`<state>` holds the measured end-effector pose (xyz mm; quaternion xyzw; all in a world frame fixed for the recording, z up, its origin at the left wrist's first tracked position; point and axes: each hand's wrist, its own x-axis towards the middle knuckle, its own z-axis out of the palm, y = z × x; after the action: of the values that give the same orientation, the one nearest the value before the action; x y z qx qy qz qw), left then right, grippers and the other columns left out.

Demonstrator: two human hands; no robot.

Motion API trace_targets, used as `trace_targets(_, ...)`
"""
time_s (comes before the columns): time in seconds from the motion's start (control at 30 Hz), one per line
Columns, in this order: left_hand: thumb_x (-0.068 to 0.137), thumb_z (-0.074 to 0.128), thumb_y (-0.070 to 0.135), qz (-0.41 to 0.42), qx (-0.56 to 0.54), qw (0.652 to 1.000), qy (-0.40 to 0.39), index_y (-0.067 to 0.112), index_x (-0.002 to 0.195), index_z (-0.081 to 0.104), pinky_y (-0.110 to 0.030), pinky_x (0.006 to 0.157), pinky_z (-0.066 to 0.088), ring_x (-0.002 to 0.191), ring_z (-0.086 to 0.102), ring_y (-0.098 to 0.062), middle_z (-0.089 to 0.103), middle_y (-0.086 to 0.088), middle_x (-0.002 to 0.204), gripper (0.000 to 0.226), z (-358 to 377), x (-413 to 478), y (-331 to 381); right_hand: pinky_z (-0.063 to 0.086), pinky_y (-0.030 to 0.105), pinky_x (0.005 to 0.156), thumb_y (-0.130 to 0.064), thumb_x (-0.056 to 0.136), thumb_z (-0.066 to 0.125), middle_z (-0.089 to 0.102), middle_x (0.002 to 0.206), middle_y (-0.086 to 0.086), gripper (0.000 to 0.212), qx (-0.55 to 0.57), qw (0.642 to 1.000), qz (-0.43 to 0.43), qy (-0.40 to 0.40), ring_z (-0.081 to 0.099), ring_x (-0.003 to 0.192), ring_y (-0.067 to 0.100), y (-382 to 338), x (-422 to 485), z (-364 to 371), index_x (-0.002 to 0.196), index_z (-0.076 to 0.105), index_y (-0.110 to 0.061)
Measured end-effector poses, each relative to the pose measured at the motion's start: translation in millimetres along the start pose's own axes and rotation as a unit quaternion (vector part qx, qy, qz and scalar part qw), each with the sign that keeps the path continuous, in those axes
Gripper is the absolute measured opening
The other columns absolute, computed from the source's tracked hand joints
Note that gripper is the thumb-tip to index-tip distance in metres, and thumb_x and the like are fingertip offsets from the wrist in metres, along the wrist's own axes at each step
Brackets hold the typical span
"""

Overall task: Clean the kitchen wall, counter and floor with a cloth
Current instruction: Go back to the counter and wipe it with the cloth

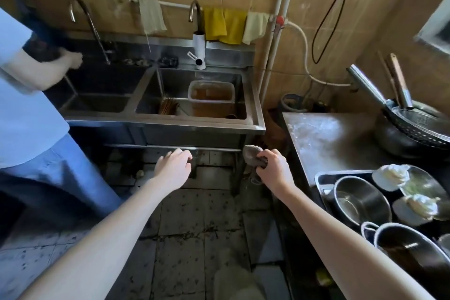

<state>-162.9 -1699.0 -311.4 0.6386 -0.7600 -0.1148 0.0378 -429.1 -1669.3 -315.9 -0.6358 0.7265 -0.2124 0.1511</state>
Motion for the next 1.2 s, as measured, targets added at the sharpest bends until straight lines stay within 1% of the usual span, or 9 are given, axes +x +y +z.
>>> trace_targets(0.07, 0.097, 0.040, 0.023, 0.001, 0.001, 1.000, 0.004, 0.021, 0.121, 0.053, -0.037, 0.094, 0.039, 0.111, 0.053, -0.024, 0.054, -0.003, 0.124, 0.027, -2, 22, -6, 0.044, 0.021, 0.077, -0.009, 0.082, 0.065, 0.056, 0.108, 0.006, 0.035, 0.008, 1.000, -0.004, 0.001, 0.058, 0.096, 0.024, -3, 26, 6, 0.117, 0.063, -0.015)
trace_targets(0.17, 0.097, 0.040, 0.023, -0.004, 0.004, 1.000, 0.006, 0.021, 0.118, 0.053, -0.038, 0.093, 0.040, 0.108, 0.053, -0.025, 0.055, -0.004, 0.121, 0.025, -5, 57, -14, 0.050, 0.026, 0.084, -0.010, 0.083, 0.066, 0.058, 0.110, 0.006, 0.035, 0.014, 1.000, -0.012, 0.000, 0.059, 0.099, 0.023, -8, 69, 16, 0.118, 0.063, -0.015)
trace_targets(0.3, 0.097, 0.041, 0.024, -0.015, 0.003, 1.000, 0.005, 0.020, 0.121, 0.053, -0.039, 0.095, 0.041, 0.111, 0.053, -0.024, 0.055, -0.003, 0.124, 0.027, -10, 112, -20, 0.048, 0.025, 0.088, -0.009, 0.082, 0.066, 0.058, 0.115, 0.006, 0.036, 0.014, 0.999, -0.031, -0.014, 0.059, 0.103, 0.022, -15, 127, 26, 0.118, 0.063, -0.012)
trace_targets(0.4, 0.097, 0.042, 0.023, -0.016, -0.002, 1.000, -0.001, 0.019, 0.123, 0.053, -0.038, 0.097, 0.041, 0.112, 0.053, -0.024, 0.054, -0.003, 0.125, 0.028, -14, 153, -21, 0.045, 0.021, 0.085, -0.008, 0.084, 0.065, 0.057, 0.114, 0.007, 0.036, 0.021, 0.999, -0.031, -0.029, 0.058, 0.102, 0.021, -17, 172, 33, 0.119, 0.061, -0.012)
trace_targets(0.53, 0.097, 0.042, 0.022, -0.030, -0.017, 0.999, -0.003, 0.018, 0.120, 0.054, -0.037, 0.095, 0.043, 0.106, 0.055, -0.023, 0.055, -0.002, 0.123, 0.026, -14, 202, -18, 0.038, 0.016, 0.076, -0.012, 0.084, 0.065, 0.055, 0.112, 0.004, 0.036, 0.001, 0.998, -0.030, -0.047, 0.058, 0.100, 0.020, -16, 227, 49, 0.120, 0.060, -0.016)
trace_targets(0.63, 0.097, 0.042, 0.021, -0.039, -0.019, 0.999, -0.017, 0.019, 0.118, 0.054, -0.037, 0.095, 0.042, 0.105, 0.055, -0.022, 0.055, -0.001, 0.121, 0.025, -5, 226, -18, 0.039, 0.016, 0.078, -0.011, 0.086, 0.064, 0.055, 0.113, 0.004, 0.037, 0.005, 0.997, -0.023, -0.069, 0.056, 0.101, 0.019, -9, 258, 64, 0.122, 0.059, -0.016)
trace_targets(0.9, 0.097, 0.041, 0.021, -0.068, -0.023, 0.996, -0.050, 0.020, 0.118, 0.054, -0.037, 0.094, 0.044, 0.105, 0.056, -0.024, 0.055, -0.001, 0.121, 0.025, 8, 256, -20, 0.048, 0.029, 0.088, -0.010, 0.087, 0.060, 0.053, 0.114, 0.007, 0.037, 0.010, 0.991, -0.014, -0.132, 0.055, 0.103, 0.023, 11, 298, 101, 0.124, 0.058, -0.016)
trace_targets(1.0, 0.097, 0.041, 0.022, -0.076, -0.018, 0.996, -0.053, 0.019, 0.119, 0.053, -0.037, 0.093, 0.042, 0.105, 0.055, -0.023, 0.054, 0.000, 0.122, 0.025, 7, 260, -19, 0.048, 0.033, 0.090, -0.015, 0.086, 0.061, 0.054, 0.114, 0.009, 0.040, -0.010, 0.985, -0.016, -0.169, 0.053, 0.108, 0.026, 17, 299, 112, 0.126, 0.058, -0.017)
trace_targets(1.2, 0.098, 0.042, 0.022, -0.090, 0.001, 0.994, -0.069, 0.020, 0.121, 0.052, -0.037, 0.094, 0.046, 0.104, 0.056, -0.022, 0.055, -0.001, 0.123, 0.026, 1, 261, -17, 0.049, 0.035, 0.091, -0.025, 0.084, 0.068, 0.052, 0.117, 0.008, 0.053, -0.005, 0.981, -0.026, -0.193, 0.052, 0.111, 0.026, 22, 301, 112, 0.134, 0.050, -0.021)
